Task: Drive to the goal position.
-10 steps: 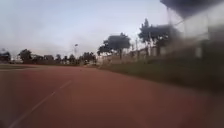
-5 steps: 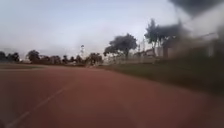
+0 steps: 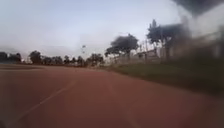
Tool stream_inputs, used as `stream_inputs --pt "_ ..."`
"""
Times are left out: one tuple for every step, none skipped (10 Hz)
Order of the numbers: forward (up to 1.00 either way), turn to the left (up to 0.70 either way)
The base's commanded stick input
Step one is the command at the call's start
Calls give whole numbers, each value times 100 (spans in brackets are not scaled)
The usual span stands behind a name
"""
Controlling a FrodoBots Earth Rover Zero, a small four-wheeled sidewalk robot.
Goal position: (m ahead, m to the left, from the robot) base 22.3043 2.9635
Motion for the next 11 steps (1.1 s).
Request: stream_inputs --pt "70 3" --pt "70 2" --pt "70 2" --pt "70 2" --pt "70 2" --pt "70 2" --pt "70 2" --pt "70 2" --pt "70 2" --pt "70 1" --pt "70 2"
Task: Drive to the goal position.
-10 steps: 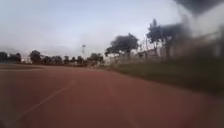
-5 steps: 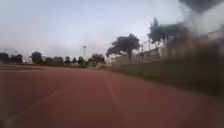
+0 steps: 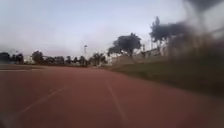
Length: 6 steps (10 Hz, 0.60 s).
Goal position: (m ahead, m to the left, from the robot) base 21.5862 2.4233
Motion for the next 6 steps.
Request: stream_inputs --pt "70 1" --pt "70 0" --pt "70 0" --pt "70 0" --pt "70 0" --pt "70 0"
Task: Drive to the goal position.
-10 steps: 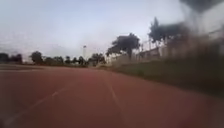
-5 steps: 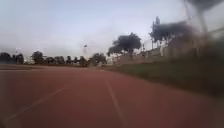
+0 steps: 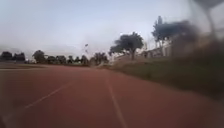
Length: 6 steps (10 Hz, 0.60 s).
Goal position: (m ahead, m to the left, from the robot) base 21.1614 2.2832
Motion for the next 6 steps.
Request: stream_inputs --pt "70 -4" --pt "70 -8" --pt "70 -26" --pt "70 -17" --pt "70 -2" --pt "70 0"
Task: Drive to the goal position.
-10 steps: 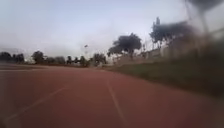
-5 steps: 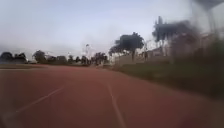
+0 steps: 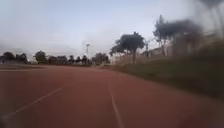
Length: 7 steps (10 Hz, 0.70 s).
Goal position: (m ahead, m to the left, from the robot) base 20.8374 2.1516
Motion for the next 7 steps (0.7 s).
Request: stream_inputs --pt "70 0" --pt "70 0" --pt "70 0" --pt "70 0" --pt "70 0" --pt "70 0" --pt "70 0"
